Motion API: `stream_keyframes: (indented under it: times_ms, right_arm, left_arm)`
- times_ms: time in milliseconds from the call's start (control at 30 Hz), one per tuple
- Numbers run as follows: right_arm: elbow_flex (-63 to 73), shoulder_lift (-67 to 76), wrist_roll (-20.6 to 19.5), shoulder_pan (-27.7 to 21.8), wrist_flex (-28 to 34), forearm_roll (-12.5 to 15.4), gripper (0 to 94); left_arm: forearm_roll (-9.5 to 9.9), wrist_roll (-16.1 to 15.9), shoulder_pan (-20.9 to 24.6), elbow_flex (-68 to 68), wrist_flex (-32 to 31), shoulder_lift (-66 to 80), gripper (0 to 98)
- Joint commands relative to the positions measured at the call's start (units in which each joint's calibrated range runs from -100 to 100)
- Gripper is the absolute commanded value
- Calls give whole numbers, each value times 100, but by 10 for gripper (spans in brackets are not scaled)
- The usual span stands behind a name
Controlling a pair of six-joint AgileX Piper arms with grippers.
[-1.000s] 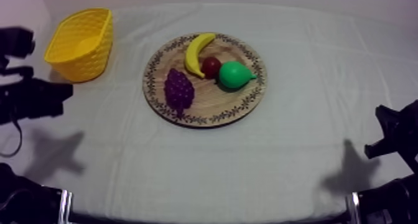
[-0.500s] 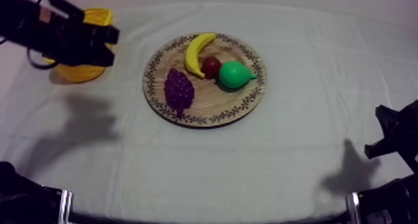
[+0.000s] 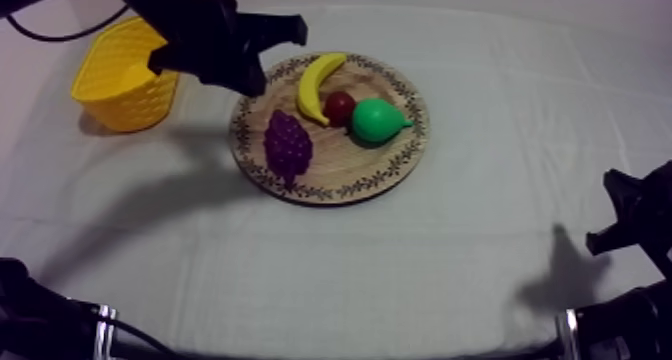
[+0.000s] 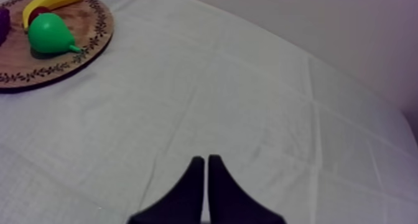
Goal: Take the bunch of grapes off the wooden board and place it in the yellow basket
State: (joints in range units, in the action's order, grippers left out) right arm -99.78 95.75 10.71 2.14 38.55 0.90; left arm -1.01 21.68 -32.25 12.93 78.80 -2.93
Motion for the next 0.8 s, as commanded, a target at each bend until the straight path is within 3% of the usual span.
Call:
stream_keyframes:
  times_ms: [0,400,633,767]
  right_arm:
    - [0,0,20,1,-1,1,3]
    - [0,0,20,1,-1,1,3]
    - [0,0,20,1,-1,1,3]
    - [0,0,20,1,-1,1,3]
  left_arm:
    - [10,69,-18,-5,14,-155,112]
    - [15,14,-164,-152,-51,-569,594]
    - [-1,-30,-74,-98,-64,-720,787]
    - [-11,-83,17,-110,-65,-823,848]
